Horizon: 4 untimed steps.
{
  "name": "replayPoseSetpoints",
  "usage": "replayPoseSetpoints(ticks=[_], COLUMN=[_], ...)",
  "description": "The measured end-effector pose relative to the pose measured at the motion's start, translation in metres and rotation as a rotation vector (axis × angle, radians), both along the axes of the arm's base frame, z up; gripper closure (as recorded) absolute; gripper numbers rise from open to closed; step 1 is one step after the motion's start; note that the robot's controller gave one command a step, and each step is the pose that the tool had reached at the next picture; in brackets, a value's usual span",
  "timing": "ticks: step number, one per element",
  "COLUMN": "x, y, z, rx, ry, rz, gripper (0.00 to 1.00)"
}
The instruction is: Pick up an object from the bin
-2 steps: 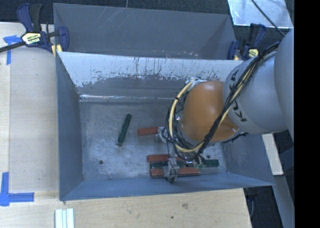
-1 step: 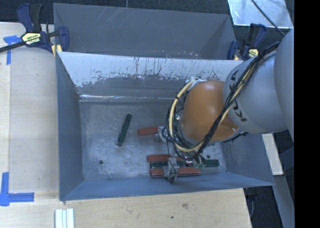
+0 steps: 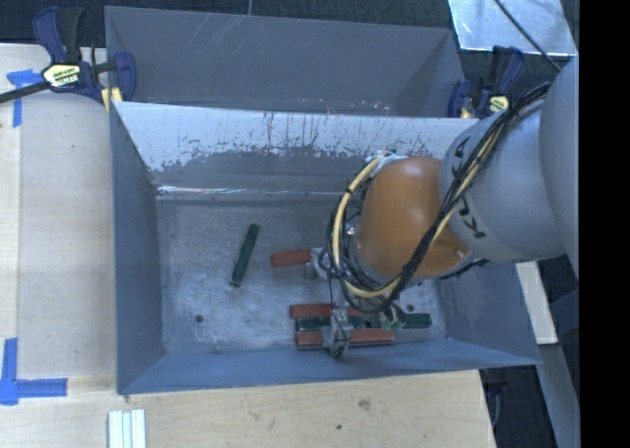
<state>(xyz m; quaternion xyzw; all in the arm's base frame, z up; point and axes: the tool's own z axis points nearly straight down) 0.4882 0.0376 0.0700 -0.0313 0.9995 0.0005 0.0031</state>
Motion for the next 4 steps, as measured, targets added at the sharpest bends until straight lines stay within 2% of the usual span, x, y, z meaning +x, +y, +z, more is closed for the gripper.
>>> replayPoseSetpoints(ticks=[1,2,3,4], x=[0.001,0.001,0.003,0.006], y=[0.000,0.000,0.000,-0.001], z=[0.000,0.003,0.026,0.097], rx=[0.000,0.000,0.000,-0.001], ry=[-0.001,0.004,-0.003,-0.004], rz=[-0.002,-0.001,-0.003,-0.004], gripper=[0.00,1.00,1.00,1.00])
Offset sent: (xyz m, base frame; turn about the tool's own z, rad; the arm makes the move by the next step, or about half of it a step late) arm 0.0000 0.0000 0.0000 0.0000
